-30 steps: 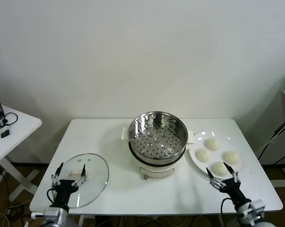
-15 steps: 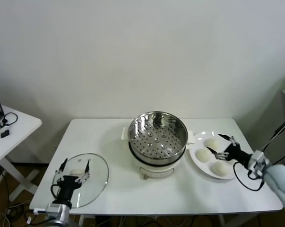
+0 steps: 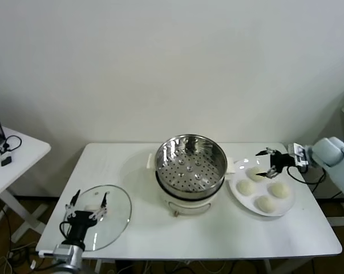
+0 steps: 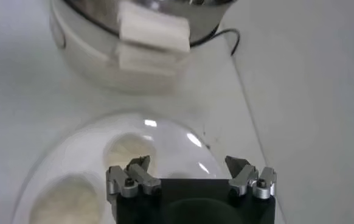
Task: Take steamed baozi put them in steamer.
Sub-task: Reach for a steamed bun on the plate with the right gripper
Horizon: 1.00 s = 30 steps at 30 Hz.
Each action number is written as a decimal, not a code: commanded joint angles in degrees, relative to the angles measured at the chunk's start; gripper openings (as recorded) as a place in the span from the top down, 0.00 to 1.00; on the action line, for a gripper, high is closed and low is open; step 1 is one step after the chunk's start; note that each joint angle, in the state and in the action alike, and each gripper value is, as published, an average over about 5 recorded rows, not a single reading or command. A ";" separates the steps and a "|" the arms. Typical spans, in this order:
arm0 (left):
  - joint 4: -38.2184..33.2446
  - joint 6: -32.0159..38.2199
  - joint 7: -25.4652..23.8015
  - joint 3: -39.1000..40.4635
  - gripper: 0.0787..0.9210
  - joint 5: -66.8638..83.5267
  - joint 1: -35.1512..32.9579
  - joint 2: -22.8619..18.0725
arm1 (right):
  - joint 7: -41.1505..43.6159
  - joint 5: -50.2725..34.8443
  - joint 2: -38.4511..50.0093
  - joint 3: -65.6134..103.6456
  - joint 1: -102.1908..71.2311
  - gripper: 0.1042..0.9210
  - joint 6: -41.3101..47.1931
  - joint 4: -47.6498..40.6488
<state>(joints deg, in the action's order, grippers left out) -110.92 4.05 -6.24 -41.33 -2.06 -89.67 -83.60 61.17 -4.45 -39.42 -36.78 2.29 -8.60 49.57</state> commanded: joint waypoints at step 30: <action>0.01 -0.51 0.57 -1.42 0.12 0.25 -0.81 0.18 | 3.28 29.61 -19.95 9.32 -1.40 0.12 -3.96 -25.31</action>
<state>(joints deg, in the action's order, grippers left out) -110.93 3.45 -5.73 -42.61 -1.83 -90.28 -83.32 65.35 18.47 -57.18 -33.69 3.08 -11.81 27.28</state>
